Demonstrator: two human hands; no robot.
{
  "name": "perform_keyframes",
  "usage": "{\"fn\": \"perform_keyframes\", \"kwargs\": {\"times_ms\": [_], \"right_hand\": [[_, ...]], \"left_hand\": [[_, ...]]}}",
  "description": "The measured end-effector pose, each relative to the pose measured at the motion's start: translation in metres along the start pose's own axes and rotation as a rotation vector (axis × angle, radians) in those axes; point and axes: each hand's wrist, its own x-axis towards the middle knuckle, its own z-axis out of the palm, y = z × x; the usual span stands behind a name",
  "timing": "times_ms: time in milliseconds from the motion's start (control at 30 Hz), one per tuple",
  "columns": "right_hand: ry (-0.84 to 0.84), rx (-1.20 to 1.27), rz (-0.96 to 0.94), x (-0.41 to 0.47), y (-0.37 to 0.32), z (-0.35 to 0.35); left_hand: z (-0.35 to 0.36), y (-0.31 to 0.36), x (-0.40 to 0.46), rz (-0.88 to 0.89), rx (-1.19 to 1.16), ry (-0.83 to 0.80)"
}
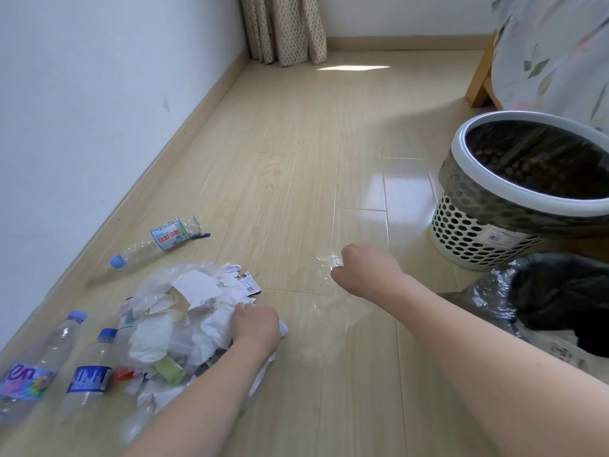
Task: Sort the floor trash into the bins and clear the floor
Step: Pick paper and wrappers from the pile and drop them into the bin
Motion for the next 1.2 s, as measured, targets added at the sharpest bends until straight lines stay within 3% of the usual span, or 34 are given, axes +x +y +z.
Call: {"fn": "perform_keyframes", "kwargs": {"times_ms": [233, 400, 500, 633, 767, 900, 1000, 1100, 1200], "right_hand": [[-0.042, -0.009, 0.03, 0.004, 0.015, 0.009], [-0.037, 0.013, 0.02, 0.003, 0.014, -0.002], [-0.004, 0.055, -0.002, -0.003, 0.013, -0.025], [0.113, 0.146, -0.003, -0.02, 0.019, -0.072], [0.23, 0.15, 0.029, -0.062, 0.042, -0.13], [0.248, 0.033, 0.121, -0.11, 0.095, -0.177], [0.184, -0.043, 0.278, -0.139, 0.151, -0.193], [0.148, -0.122, 0.368, -0.161, 0.199, -0.184], [0.124, -0.129, 0.409, -0.171, 0.233, -0.155]], "left_hand": [[-0.004, 0.003, 0.013, -0.148, -0.042, 0.015], [-0.027, -0.022, 0.013, -0.229, -0.645, 0.035], [-0.059, -0.037, 0.002, -0.224, -1.068, 0.143], [-0.121, -0.034, -0.021, -0.103, -1.388, 0.252], [-0.193, 0.001, -0.054, 0.177, -1.596, 0.287], [-0.245, 0.072, -0.084, 0.429, -1.612, 0.236], [-0.258, 0.145, -0.105, 0.577, -1.488, 0.202], [-0.243, 0.213, -0.118, 0.638, -1.403, 0.153], [-0.22, 0.268, -0.124, 0.633, -1.233, 0.201]]}}
